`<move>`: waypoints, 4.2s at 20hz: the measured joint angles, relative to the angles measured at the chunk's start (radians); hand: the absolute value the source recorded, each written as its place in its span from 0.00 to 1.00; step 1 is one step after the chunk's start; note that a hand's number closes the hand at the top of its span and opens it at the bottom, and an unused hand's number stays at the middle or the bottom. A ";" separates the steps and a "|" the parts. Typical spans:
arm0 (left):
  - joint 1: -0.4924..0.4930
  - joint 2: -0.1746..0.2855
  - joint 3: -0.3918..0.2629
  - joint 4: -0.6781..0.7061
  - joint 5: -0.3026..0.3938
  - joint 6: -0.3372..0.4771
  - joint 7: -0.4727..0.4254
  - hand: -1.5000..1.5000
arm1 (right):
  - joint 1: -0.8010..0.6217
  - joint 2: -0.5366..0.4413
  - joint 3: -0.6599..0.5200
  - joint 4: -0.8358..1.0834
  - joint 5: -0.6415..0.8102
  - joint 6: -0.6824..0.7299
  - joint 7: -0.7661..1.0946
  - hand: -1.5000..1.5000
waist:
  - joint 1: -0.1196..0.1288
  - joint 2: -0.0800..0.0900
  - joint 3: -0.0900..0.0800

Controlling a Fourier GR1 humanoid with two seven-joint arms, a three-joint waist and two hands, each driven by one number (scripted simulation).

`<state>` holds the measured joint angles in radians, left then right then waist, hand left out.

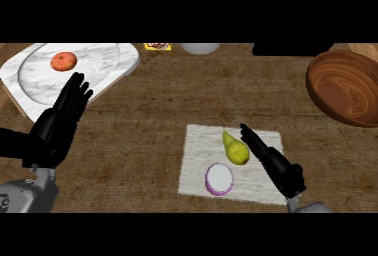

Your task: Pick the pear from the placemat and place it in the bowl

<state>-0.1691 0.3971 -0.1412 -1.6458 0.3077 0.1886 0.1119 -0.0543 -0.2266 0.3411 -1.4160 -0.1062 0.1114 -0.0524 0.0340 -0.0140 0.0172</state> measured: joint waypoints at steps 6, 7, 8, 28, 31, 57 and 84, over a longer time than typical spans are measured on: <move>0.007 -0.038 -0.037 0.024 -0.079 0.034 -0.039 0.50 | -0.148 0.003 0.082 -0.002 -0.014 0.122 0.242 1.00 | -0.010 0.011 -0.016; 0.010 -0.042 -0.046 0.028 -0.079 0.031 -0.034 0.50 | -0.191 -0.047 0.104 -0.013 0.055 0.132 0.246 1.00 | -0.003 0.003 -0.021; 0.016 -0.051 -0.054 0.035 -0.082 0.035 -0.034 0.50 | -0.213 -0.062 0.105 -0.015 0.116 0.090 0.256 0.00 | -0.010 0.003 -0.021; 0.000 -0.163 -0.076 0.134 -0.167 0.045 -0.063 0.50 | -0.460 0.023 -0.060 -0.152 0.264 -0.103 0.597 0.00 | -0.031 0.013 -0.018; 0.002 -0.172 -0.081 0.131 -0.181 0.046 -0.062 0.50 | -0.524 0.015 -0.083 -0.091 0.236 -0.035 0.678 0.00 | -0.028 0.014 -0.018; 0.027 -0.234 -0.014 0.097 -0.253 -0.016 -0.029 0.50 | -0.462 0.073 -0.180 0.034 0.187 0.280 0.807 0.00 | -0.033 0.014 -0.017; 0.033 -0.318 0.043 0.105 -0.333 -0.077 -0.033 0.50 | -0.318 0.180 -0.192 0.135 0.337 0.218 0.645 0.00 | -0.032 0.013 -0.017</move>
<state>-0.1360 0.0787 -0.0980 -1.5412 -0.0251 0.1111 0.0787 -0.3719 -0.0471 0.1491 -1.2811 0.2306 0.3291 0.5929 0.0023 -0.0010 -0.0003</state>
